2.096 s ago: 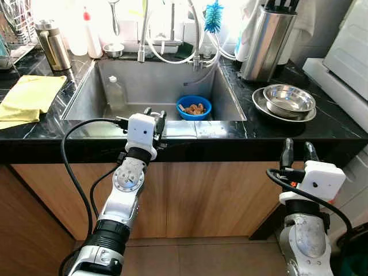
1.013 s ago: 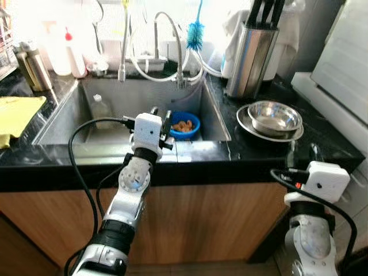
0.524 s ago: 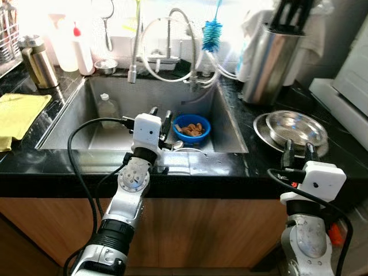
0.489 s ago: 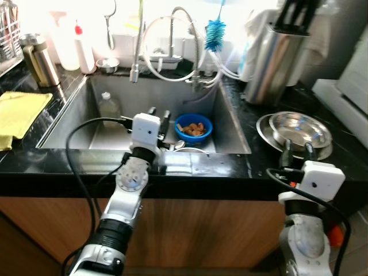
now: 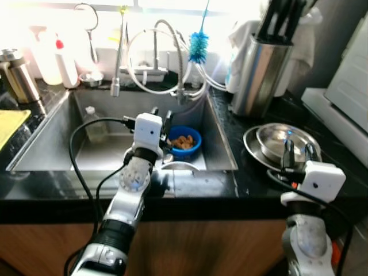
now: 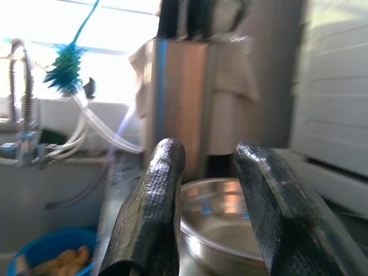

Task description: Kitchen organization

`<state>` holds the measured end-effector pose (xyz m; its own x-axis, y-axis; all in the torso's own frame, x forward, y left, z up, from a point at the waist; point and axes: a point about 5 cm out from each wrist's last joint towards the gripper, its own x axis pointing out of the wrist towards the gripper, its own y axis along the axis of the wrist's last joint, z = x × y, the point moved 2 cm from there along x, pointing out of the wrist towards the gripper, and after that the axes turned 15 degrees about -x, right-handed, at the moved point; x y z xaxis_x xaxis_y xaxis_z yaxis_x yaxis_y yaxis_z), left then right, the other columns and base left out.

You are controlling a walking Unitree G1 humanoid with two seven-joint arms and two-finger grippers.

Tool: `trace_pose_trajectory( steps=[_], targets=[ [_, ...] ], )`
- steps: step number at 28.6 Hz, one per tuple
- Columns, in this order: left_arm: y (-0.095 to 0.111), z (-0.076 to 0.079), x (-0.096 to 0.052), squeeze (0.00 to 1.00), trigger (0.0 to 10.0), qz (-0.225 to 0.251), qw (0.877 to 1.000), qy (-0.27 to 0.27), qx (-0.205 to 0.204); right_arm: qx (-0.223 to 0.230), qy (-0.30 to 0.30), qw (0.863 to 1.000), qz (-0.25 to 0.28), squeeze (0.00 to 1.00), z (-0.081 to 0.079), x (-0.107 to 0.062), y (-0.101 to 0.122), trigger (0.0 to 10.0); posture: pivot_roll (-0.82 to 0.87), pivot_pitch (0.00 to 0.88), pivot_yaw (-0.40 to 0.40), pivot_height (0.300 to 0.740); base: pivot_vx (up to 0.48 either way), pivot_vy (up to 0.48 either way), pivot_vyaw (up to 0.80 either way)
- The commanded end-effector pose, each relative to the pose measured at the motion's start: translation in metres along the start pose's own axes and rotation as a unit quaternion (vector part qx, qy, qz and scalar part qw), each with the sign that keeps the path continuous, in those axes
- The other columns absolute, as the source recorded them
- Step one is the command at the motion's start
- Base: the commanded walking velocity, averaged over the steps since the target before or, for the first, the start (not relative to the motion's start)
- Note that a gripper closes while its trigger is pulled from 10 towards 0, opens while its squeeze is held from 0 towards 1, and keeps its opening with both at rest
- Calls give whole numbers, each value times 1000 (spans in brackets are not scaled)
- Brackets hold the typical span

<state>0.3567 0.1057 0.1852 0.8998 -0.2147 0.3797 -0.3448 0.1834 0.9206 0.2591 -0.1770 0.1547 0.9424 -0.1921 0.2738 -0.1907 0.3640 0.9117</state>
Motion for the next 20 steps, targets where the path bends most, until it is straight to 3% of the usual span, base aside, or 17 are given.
trace_pose_trajectory(
  steps=[1, 9, 12, 13, 18, 20],
  targets=[
    [4, 6, 2, 0, 10000, 9, 1000, -9, -6, -3, -7, 1000, -3, 0, 5, 1, 0, 10000, 72, 22, -67, 740, 0, 0, 0],
    [3, 6, 2, 0, 10000, 6, 1000, -11, -5, 0, -21, 999, -37, 0, 11, -2, -9, 10000, 63, 32, -67, 740, 0, 0, 0],
    [3, 6, 2, 0, 10000, 5, 1000, -11, -5, 38, -47, 997, -50, 0, 20, 0, -10, 10000, 61, 34, -68, 740, 0, 0, 0],
    [3, 6, 2, 0, 10000, 5, 1000, -11, -4, 54, -49, 996, -47, 1000, 22, 1, -9, 10000, 61, 34, -68, 740, 0, 0, 0],
    [3, 6, 2, 0, 10000, 4, 1000, -11, -4, 71, -66, 994, -42, 1000, 30, 5, -4, 10000, 60, 36, -69, 740, 0, 0, 0],
    [2, 6, 2, 0, 10000, 3, 1000, -13, -4, 99, -101, 988, -56, 1000, 42, 9, -5, 10000, 59, 38, -70, 740, 0, 0, 0]
  ],
)
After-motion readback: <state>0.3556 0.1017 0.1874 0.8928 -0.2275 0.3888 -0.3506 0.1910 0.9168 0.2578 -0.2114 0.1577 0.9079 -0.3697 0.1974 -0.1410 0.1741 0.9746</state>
